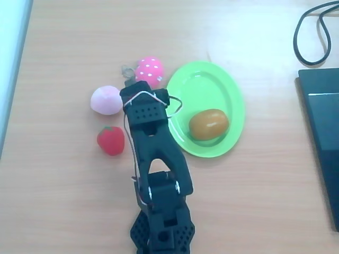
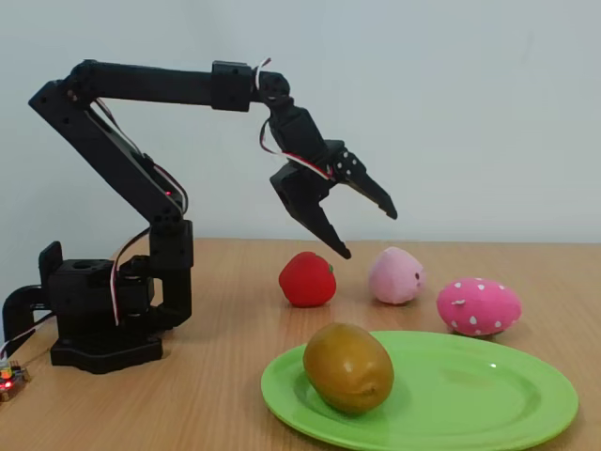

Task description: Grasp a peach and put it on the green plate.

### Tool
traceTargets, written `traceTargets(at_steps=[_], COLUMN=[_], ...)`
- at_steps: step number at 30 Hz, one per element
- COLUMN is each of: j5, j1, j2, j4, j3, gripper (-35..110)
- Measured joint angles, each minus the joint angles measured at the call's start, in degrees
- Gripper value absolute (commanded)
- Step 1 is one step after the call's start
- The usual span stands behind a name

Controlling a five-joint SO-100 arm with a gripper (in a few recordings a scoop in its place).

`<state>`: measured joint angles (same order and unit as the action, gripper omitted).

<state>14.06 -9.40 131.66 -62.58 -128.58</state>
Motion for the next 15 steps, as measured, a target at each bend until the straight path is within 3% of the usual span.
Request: traceTargets(at_steps=[15], j5=[3.69], j1=[-3.43], j2=[-16.79], j4=[-1.05], j3=[10.81], gripper=[49])
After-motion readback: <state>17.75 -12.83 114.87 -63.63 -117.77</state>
